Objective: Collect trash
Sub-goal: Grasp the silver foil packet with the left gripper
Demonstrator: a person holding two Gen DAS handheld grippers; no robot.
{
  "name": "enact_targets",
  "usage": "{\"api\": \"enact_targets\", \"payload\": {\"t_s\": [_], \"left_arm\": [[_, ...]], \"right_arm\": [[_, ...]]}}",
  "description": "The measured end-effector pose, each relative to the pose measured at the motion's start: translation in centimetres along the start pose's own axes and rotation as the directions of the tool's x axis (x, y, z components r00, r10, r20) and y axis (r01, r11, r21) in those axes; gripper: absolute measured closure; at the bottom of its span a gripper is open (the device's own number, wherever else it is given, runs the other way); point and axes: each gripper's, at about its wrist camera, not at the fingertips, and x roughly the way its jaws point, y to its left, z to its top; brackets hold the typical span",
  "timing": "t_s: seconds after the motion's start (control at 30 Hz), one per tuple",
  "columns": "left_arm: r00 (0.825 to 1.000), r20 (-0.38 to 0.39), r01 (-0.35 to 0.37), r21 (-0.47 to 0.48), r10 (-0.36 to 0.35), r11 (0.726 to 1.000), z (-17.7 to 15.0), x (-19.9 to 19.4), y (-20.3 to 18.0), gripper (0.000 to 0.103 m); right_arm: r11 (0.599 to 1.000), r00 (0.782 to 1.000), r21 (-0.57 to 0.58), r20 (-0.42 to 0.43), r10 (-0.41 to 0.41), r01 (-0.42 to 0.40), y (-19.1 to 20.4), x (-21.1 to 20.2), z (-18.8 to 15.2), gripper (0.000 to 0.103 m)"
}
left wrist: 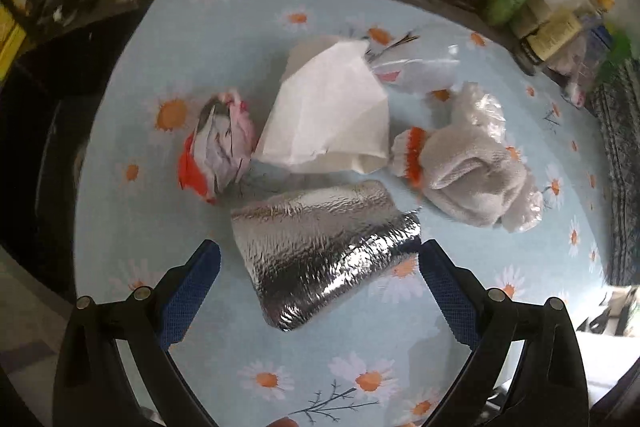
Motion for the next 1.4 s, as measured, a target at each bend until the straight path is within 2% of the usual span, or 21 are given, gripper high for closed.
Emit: {"api": "enact_targets", "payload": {"t_s": [0.23, 0.37, 0.7, 0.9, 1.03, 1.2, 1.4], "left_arm": [[0.998, -0.017, 0.055, -0.078, -0.056, 0.995, 0.1, 0.2, 0.0, 0.007], [1.000, -0.019, 0.022, -0.116, -0.025, 0.993, 0.4, 0.5, 0.2, 0.007], [0.998, 0.004, 0.067, -0.249, -0.068, 0.966, 0.8, 1.0, 1.2, 0.007], [0.998, 0.037, 0.057, -0.237, -0.049, 0.970, 1.2, 1.0, 1.3, 0.007], [0.998, 0.065, 0.018, -0.221, -0.004, 0.975, 1.6, 1.0, 1.4, 0.010], [0.997, 0.079, 0.030, -0.204, -0.014, 0.978, 1.3, 0.9, 1.4, 0.020], [0.994, 0.098, 0.064, -0.190, -0.046, 0.980, 0.1, -0.1, 1.6, 0.024]], "right_arm": [[1.000, 1.000, 0.012, -0.011, 0.018, -0.018, -1.4, 0.2, -0.2, 0.067], [0.999, 0.999, 0.021, -0.023, 0.030, -0.030, -2.1, 0.5, -0.4, 0.067], [0.999, 0.998, 0.012, -0.043, 0.040, -0.039, -3.0, 0.2, -0.6, 0.065], [0.999, 0.998, 0.013, -0.048, 0.042, -0.041, -3.6, 0.0, -0.8, 0.065], [0.999, 0.998, 0.007, -0.051, 0.048, -0.047, -3.3, 0.1, -0.7, 0.065], [0.998, 0.997, -0.003, -0.055, 0.055, -0.056, -2.9, 0.2, -0.5, 0.065], [0.998, 0.995, -0.032, -0.075, 0.060, -0.063, -2.1, 0.7, -0.2, 0.065]]}}
